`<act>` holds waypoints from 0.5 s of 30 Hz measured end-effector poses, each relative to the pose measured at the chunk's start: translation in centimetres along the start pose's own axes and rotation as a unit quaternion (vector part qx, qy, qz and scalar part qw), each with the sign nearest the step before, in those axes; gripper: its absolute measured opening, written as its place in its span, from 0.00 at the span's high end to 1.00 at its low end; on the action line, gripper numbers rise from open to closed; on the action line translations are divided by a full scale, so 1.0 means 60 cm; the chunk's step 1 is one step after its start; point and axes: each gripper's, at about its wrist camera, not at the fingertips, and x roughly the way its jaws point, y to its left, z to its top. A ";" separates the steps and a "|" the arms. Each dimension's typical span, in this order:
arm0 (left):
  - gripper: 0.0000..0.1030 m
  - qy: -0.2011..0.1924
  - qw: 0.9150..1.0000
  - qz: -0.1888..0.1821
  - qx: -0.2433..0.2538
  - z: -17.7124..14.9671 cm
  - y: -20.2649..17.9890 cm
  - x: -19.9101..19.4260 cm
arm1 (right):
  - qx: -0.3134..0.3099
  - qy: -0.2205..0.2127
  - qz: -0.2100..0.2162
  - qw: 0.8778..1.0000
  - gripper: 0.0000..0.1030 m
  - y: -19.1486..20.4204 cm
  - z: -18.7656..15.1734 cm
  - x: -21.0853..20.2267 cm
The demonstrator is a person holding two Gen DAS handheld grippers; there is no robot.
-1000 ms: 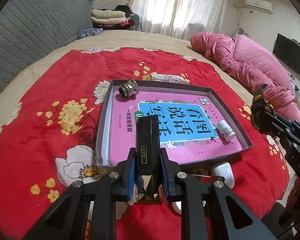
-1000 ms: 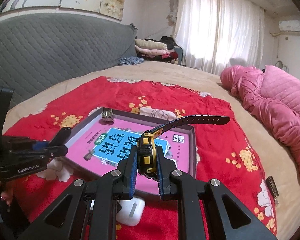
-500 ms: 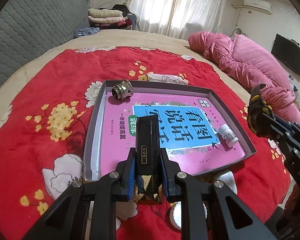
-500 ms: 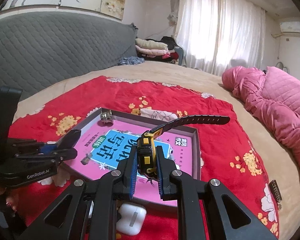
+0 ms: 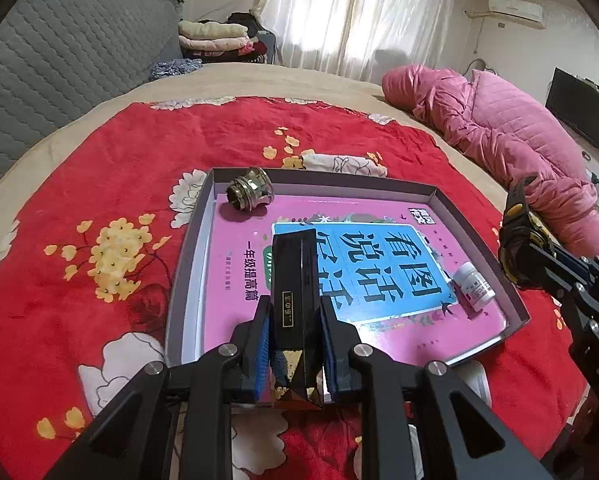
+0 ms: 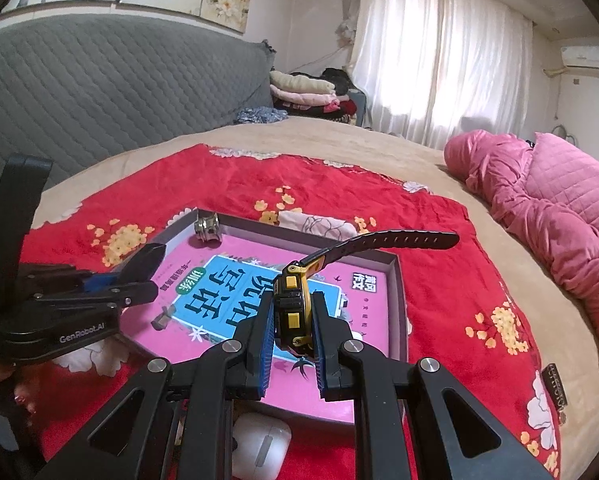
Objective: Organize rigid objects
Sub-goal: 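Carry the yellow tape measure into the tray with right tool while left carries the black tube in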
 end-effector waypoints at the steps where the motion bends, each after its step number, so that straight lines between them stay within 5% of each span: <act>1: 0.79 0.001 1.000 0.000 0.000 0.000 0.000 0.002 | 0.000 0.001 0.001 1.000 0.83 0.000 0.000 0.002; 15: 0.79 0.011 1.000 0.007 0.016 -0.008 -0.006 0.014 | -0.006 0.025 0.005 1.000 0.83 0.008 -0.027 0.034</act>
